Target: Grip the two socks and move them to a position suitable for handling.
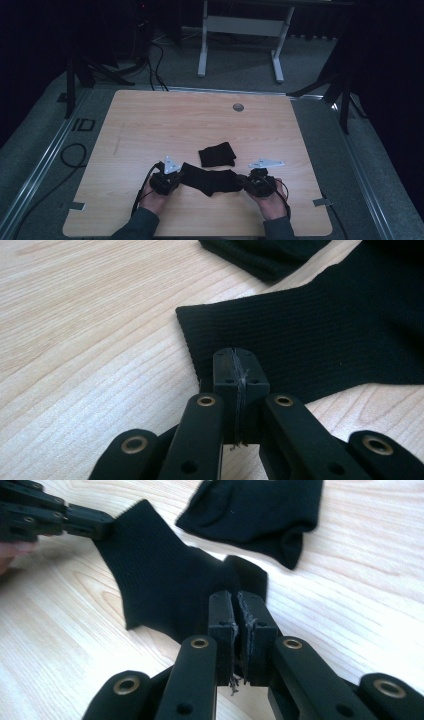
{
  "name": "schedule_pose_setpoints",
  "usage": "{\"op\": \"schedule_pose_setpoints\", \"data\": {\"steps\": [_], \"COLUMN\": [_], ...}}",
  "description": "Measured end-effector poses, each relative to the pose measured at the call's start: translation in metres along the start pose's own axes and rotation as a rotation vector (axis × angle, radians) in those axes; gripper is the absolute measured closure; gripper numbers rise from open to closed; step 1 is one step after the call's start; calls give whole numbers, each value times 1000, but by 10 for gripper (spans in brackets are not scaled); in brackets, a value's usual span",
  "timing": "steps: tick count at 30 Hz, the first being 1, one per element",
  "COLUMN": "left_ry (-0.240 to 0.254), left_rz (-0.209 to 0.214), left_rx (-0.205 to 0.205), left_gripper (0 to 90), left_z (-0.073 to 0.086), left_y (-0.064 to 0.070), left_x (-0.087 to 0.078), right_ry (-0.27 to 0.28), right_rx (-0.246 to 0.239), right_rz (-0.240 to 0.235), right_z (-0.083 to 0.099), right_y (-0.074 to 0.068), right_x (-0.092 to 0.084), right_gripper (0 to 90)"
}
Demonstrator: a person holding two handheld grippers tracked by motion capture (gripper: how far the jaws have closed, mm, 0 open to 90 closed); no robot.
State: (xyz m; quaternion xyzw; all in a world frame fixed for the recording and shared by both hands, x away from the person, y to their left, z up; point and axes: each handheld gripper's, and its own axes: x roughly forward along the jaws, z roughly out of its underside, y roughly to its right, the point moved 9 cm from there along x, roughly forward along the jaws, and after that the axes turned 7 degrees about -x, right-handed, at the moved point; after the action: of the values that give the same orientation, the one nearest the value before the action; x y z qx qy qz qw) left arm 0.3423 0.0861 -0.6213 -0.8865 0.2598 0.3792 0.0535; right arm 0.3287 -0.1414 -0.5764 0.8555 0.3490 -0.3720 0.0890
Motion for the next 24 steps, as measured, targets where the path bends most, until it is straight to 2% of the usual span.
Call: {"op": "schedule_pose_setpoints", "data": {"steps": [12,24], "left_ry": [-5,2], "left_rz": [-22,-52], "left_rx": [3,-6], "left_gripper": [895,888], "left_z": [-1,-3], "left_y": [-8,-20], "left_x": [-1,-1], "right_ry": [-4,-28], "right_rx": [48,87], "right_rz": [20,2], "right_z": [9,16], "right_y": [13,15], "right_x": [-5,-1], "right_gripper": [847,845]}}
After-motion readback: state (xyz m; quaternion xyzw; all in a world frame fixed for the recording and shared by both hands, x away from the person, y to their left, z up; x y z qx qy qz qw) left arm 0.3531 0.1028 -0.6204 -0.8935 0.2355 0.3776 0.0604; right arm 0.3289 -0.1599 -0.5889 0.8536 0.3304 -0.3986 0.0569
